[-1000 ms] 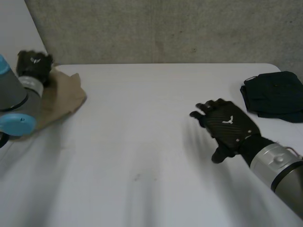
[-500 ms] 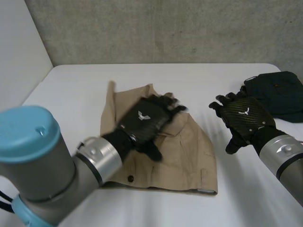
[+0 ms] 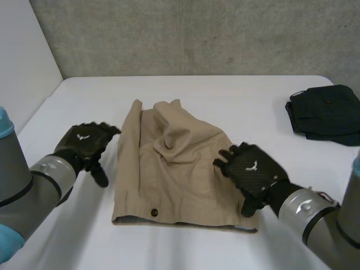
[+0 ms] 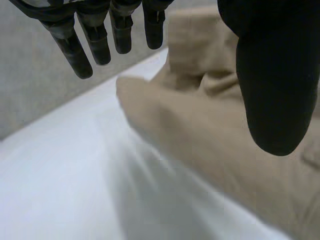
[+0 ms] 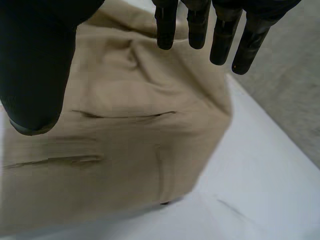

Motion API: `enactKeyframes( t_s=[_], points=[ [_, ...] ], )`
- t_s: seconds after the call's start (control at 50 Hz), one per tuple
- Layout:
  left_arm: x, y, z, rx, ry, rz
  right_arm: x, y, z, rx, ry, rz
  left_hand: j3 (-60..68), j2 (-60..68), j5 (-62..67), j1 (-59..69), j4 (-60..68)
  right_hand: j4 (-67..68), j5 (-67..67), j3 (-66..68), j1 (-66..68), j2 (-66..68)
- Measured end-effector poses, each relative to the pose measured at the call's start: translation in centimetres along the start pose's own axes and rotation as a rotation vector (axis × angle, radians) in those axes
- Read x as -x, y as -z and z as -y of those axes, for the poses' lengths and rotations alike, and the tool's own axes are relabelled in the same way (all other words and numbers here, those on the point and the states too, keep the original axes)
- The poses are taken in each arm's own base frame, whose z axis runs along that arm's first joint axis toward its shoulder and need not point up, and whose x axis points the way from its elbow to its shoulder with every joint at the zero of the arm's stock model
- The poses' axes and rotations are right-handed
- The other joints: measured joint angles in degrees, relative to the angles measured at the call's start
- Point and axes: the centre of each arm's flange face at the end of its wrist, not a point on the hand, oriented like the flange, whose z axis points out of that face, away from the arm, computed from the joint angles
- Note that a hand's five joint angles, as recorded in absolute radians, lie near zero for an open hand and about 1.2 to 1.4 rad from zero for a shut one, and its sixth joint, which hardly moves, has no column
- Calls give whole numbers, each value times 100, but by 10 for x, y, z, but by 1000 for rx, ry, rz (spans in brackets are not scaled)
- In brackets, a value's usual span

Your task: Fold the laundry.

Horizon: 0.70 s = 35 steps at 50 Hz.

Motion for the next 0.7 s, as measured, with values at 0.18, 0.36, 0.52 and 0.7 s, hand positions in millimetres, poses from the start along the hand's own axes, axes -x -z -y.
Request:
enactKeyframes(
  t_s=[0.18,0.36,0.52,0.7],
  points=[
    [-2,1,-23,75,15,-45,23,-4,-11,35,67,76,0,0,0,1,0,0,0,0,0,0],
    [-18,-8,-41,94,14,-137,23,-5,-14,49,63,66,123,159,27,187,123,0,0,0,0,0],
    [-25,-20,-50,93,2,-151,20,-5,-15,58,54,48,2766,2828,2584,3056,2837,0,0,0,0,0],
    [-11,-24,-23,6,-8,-70,15,-3,-10,43,59,23,5519,5567,5126,5123,5674,0,0,0,0,0]
  ],
)
